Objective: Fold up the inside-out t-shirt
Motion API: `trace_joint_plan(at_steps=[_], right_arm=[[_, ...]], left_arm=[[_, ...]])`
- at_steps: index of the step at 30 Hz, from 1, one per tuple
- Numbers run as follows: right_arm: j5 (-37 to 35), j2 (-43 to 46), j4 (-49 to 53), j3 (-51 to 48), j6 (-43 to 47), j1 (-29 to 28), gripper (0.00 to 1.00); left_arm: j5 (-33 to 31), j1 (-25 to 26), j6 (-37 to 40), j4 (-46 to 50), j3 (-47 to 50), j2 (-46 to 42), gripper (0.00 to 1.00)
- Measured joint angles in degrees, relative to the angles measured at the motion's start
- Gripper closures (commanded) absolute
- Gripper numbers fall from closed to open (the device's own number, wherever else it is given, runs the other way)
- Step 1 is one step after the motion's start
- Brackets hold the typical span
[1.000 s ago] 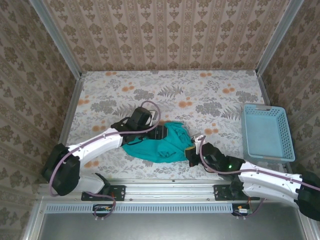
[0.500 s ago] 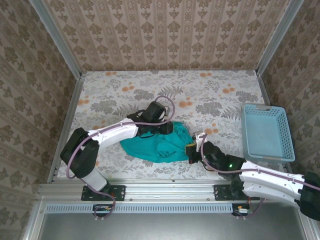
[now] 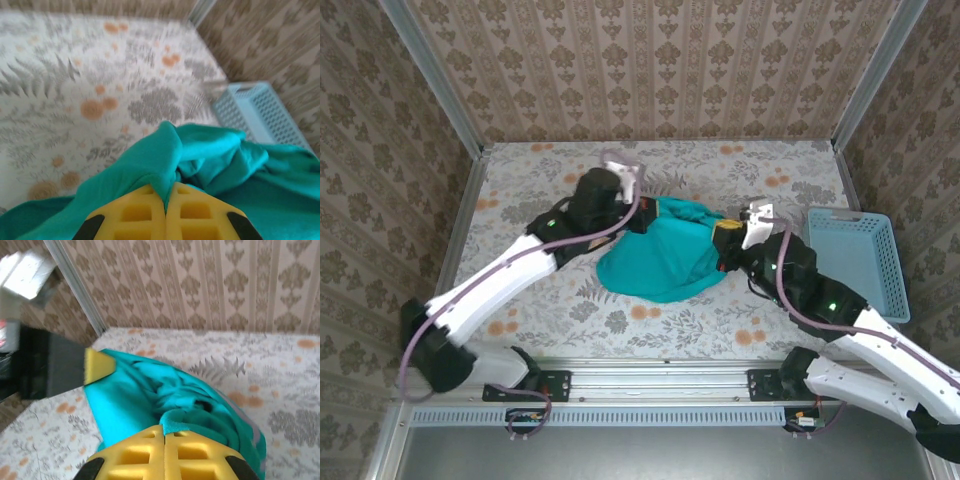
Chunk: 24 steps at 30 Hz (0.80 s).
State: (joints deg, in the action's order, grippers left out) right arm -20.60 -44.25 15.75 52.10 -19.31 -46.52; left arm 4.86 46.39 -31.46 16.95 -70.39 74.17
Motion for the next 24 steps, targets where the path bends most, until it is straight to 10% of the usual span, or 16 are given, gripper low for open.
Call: trace_joint_plan(at_steps=[10,17,24], right_arm=[[4.5,-26.0,-2.5,1.8,-0.6,-6.6,0.98],[8.0,-34.9,-2.5,0.3,-2.6,-11.6,0.36],[8.5,-23.8,-2.8,-6.5,-6.2,-4.1,0.33]], left_arm=[[2.2,-6.4,-4.5,-5.7,24.8,-0.7,1.0],[3.8,-10.8,-7.1,-7.2,38.1,-5.9,1.0],[4.4,-13.1,-7.6,-10.6,43.4,-7.6,1.0]])
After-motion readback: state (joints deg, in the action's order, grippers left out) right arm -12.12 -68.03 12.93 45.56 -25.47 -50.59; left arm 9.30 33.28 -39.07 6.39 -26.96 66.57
